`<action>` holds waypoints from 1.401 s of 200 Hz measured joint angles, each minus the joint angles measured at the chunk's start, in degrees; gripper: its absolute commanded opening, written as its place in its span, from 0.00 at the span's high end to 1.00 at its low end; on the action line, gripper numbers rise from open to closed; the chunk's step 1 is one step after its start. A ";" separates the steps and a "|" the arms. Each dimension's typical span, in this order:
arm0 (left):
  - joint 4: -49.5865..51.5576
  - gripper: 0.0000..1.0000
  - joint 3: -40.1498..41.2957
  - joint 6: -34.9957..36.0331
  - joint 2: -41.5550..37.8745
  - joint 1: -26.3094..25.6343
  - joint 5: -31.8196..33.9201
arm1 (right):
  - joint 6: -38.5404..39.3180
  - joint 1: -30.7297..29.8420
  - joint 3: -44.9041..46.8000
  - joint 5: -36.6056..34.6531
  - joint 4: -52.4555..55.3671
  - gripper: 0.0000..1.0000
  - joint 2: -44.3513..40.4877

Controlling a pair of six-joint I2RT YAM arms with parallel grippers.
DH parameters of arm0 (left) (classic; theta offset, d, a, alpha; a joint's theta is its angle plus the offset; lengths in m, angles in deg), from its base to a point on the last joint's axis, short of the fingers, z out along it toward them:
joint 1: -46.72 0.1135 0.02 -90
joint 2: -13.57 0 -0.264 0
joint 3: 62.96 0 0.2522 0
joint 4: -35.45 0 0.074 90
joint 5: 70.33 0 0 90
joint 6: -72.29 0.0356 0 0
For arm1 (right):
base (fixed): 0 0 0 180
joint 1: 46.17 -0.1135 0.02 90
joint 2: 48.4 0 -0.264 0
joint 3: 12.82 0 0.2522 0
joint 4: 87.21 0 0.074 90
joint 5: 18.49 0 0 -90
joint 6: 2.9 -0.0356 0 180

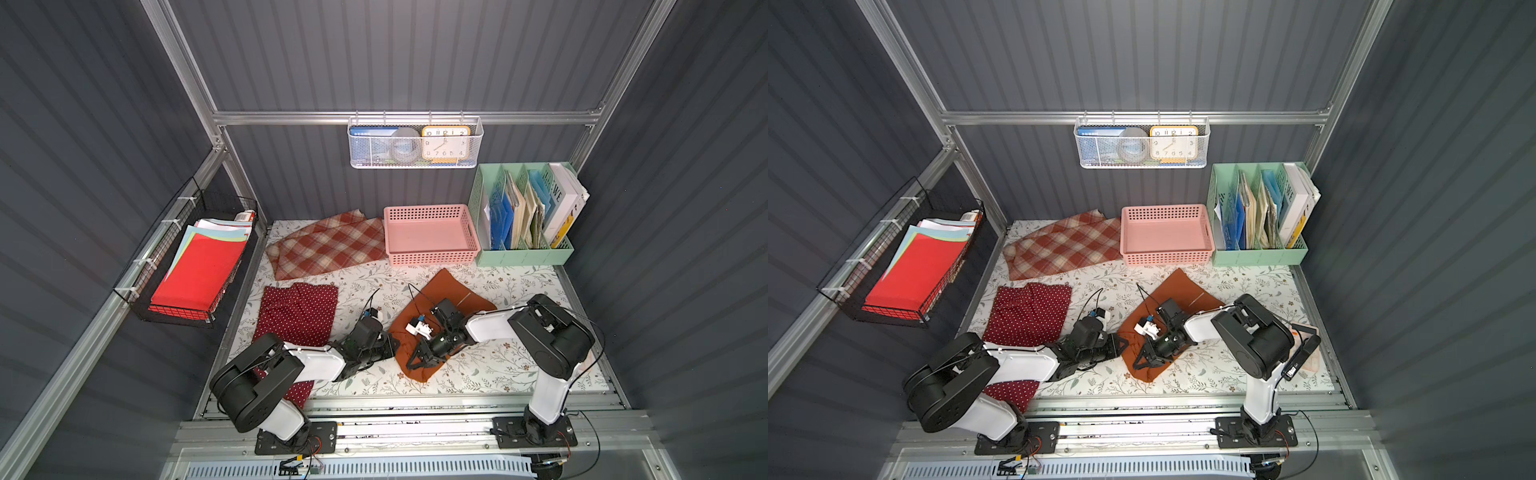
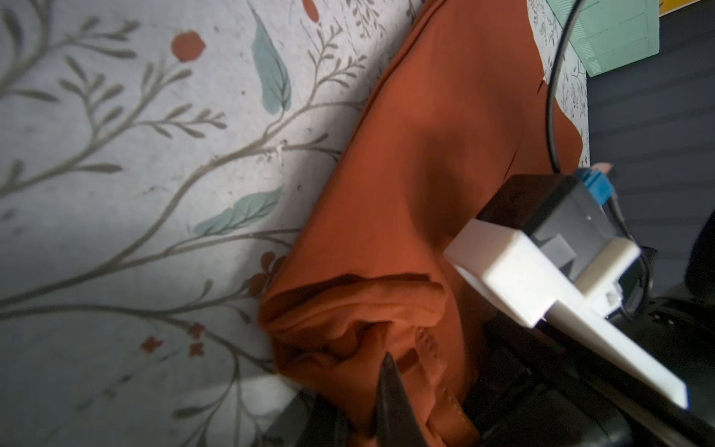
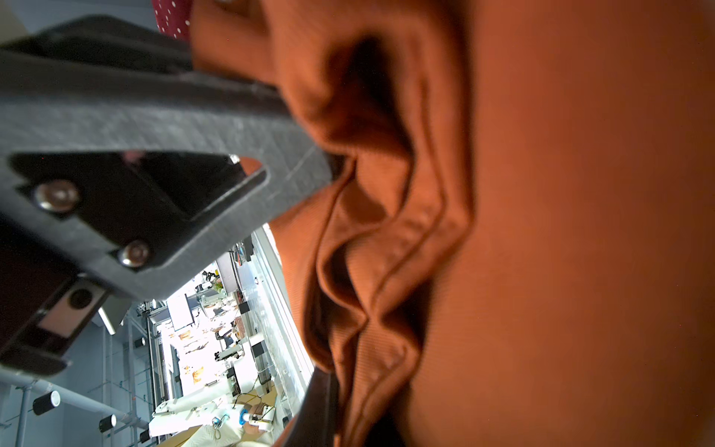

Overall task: Roll up the skirts
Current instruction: Roll the skirt at the center of the board.

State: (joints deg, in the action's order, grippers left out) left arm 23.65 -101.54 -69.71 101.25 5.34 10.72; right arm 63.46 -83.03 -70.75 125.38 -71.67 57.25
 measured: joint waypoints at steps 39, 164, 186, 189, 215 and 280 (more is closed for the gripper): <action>4.66 1.00 0.26 -0.20 -3.15 -0.28 2.36 | -1.40 0.00 2.54 -4.59 2.86 0.66 -7.56; 17.84 1.00 1.51 -10.12 -12.72 -4.57 11.39 | -2.80 -23.39 -3.37 -35.45 16.83 1.00 -27.52; 18.88 1.00 2.91 -12.55 -15.65 -4.92 12.48 | -4.48 -25.03 -3.13 -35.39 14.08 1.00 -24.96; 19.23 1.00 2.93 -12.87 -15.96 -4.92 12.63 | -4.63 -25.29 -3.13 -35.19 13.81 1.00 -24.52; 20.37 1.00 2.95 -14.58 -17.25 -4.96 13.79 | -6.01 -26.53 -3.13 -34.23 12.15 1.00 -21.64; 20.44 1.00 3.56 -17.40 -17.33 -6.21 15.02 | -7.17 -28.81 -6.40 -36.22 10.08 1.00 -14.32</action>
State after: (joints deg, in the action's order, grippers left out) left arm 44.09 -97.98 -87.11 83.92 -0.87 25.74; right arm 56.29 -111.84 -77.15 89.16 -61.59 42.93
